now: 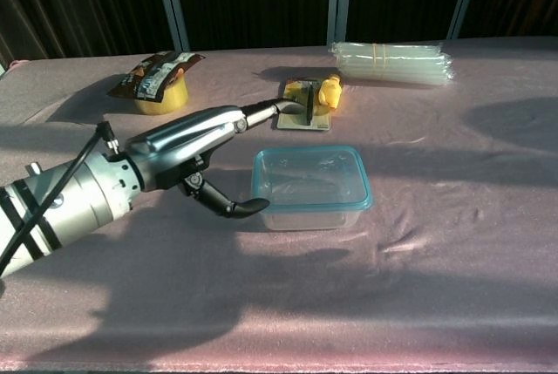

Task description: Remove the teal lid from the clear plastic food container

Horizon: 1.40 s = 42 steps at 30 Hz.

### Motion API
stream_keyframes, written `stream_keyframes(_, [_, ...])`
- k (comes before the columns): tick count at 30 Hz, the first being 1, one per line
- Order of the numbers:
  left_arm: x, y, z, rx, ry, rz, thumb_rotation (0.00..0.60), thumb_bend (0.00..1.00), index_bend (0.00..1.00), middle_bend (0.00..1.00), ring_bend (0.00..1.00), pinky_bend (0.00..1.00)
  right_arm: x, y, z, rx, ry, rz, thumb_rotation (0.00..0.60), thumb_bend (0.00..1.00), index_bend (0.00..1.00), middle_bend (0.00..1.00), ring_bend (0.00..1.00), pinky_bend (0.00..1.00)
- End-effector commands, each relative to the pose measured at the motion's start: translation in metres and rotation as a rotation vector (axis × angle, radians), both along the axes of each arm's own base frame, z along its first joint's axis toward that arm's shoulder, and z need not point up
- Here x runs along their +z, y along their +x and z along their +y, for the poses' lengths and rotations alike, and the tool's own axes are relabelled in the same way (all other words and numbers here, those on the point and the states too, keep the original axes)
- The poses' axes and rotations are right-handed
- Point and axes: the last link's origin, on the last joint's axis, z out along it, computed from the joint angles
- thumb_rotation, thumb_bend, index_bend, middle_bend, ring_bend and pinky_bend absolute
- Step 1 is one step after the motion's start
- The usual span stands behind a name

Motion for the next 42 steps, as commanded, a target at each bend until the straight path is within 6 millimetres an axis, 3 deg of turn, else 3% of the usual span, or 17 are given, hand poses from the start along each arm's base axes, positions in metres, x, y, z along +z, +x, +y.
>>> stream_keyframes(1, [-0.011,0.007,0.005,0.004,-0.011,0.013,0.600,0.27,0.00,0.00,0.00,0.00,0.001,0.000,0.000,0.006,-0.002,-0.005,0.600,0.15,0.00,0.00,0.00,0.00])
stream_keyframes(8, [-0.028,0.011,0.011,-0.002,-0.015,0.083,0.600,0.27,0.00,0.00,0.00,0.00,0.004,-0.001,0.002,0.008,-0.006,-0.013,0.600,0.15,0.00,0.00,0.00,0.00])
stream_keyframes(31, [-0.043,0.007,0.031,0.041,-0.013,0.211,0.600,0.26,0.00,0.00,0.00,0.00,0.005,-0.002,0.004,0.000,0.001,-0.012,0.600,0.15,0.00,0.00,0.00,0.00])
stream_keyframes(34, [-0.046,0.007,0.032,0.046,-0.021,0.209,0.600,0.25,0.00,0.00,0.02,0.08,0.003,-0.002,0.004,0.004,0.007,-0.010,0.600,0.15,0.00,0.00,0.00,0.00])
stream_keyframes(38, [-0.049,0.012,0.027,0.032,-0.013,0.176,0.600,0.25,0.00,0.18,0.19,0.24,-0.001,-0.002,0.001,0.018,0.015,0.001,0.600,0.15,0.00,0.00,0.00,0.00])
stream_keyframes(42, [-0.055,0.018,0.022,0.005,-0.013,0.134,0.600,0.26,0.00,0.31,0.30,0.32,-0.008,0.001,-0.006,0.036,0.034,0.016,0.600,0.15,0.00,0.00,0.00,0.00])
